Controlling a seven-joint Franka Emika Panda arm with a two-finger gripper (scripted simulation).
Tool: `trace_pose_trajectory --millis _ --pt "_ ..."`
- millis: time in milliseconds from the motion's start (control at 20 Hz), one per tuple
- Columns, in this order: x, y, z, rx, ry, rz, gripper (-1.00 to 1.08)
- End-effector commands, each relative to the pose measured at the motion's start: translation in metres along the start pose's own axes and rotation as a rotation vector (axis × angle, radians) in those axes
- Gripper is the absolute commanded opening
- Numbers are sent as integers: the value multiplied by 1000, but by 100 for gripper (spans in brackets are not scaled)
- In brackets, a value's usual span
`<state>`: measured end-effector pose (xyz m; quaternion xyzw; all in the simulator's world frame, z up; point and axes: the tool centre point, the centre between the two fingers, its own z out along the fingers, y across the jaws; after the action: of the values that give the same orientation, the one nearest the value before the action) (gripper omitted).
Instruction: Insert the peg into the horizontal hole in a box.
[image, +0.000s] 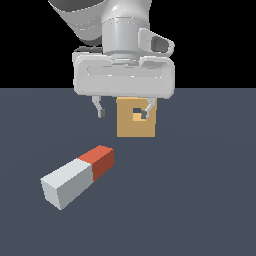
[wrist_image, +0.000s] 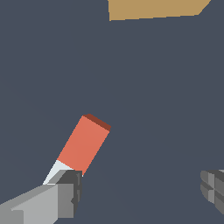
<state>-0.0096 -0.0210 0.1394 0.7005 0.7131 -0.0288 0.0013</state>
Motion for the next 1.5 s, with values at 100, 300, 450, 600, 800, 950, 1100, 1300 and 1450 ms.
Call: trace_pose_trajectory --millis 100,300,450,600,800,950,1100,1300,1450 --pt "-1 -1 0 0 0 4 100" --pt "-7 -6 5 -2 3 36 100" --pt "-16 -13 10 -4 7 80 100" --pt "-27 -24 18 -7 13 140 100" --pt "-45 -44 32 -12 22 246 100" --pt "-59 -63 44 -17 31 336 100" --pt "-68 -79 55 -21 37 411 100" --pt "-76 -96 66 -24 45 485 100" --pt "-79 -105 71 -26 48 522 100"
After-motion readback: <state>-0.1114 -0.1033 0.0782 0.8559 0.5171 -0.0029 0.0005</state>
